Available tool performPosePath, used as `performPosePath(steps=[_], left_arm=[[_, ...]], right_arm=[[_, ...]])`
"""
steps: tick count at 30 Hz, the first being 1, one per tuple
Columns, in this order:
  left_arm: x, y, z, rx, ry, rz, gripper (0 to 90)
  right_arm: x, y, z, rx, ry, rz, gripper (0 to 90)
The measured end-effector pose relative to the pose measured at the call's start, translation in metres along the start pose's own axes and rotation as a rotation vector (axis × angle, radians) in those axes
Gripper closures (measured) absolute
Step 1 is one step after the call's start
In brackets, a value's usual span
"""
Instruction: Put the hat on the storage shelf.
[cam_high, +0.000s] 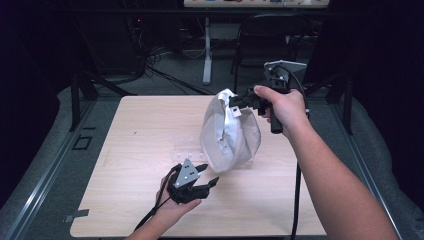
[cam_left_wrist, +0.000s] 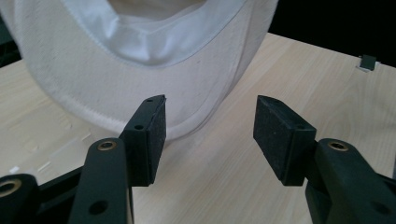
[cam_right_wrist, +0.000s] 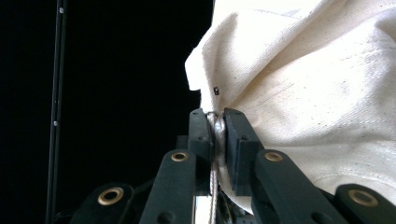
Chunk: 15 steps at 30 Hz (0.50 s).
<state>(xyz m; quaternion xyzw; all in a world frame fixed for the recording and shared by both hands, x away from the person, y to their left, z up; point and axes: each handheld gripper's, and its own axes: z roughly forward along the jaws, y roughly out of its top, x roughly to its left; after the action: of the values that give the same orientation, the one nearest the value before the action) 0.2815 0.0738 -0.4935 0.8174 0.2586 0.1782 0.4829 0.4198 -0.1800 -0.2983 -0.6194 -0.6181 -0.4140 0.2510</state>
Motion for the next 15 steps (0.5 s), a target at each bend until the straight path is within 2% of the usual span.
performPosePath(steps=[3, 6, 9, 15], left_arm=[[-0.005, 0.007, 0.011, 0.014, 0.023, 0.029, 43.7], [-0.007, 0.008, 0.026, 0.077, 0.084, 0.067, 43.2], [-0.005, 0.004, 0.034, 0.115, 0.123, 0.056, 48.2], [0.0, 0.002, 0.036, 0.137, 0.178, 0.049, 64.8]], right_arm=[[0.0, 0.001, 0.002, -0.002, 0.002, 0.002, 82.2], [0.0, 0.002, 0.003, -0.003, 0.01, 0.002, 82.2], [0.002, 0.003, 0.003, -0.007, 0.012, 0.004, 82.2], [0.005, 0.002, 0.002, -0.002, 0.011, -0.01, 82.2]])
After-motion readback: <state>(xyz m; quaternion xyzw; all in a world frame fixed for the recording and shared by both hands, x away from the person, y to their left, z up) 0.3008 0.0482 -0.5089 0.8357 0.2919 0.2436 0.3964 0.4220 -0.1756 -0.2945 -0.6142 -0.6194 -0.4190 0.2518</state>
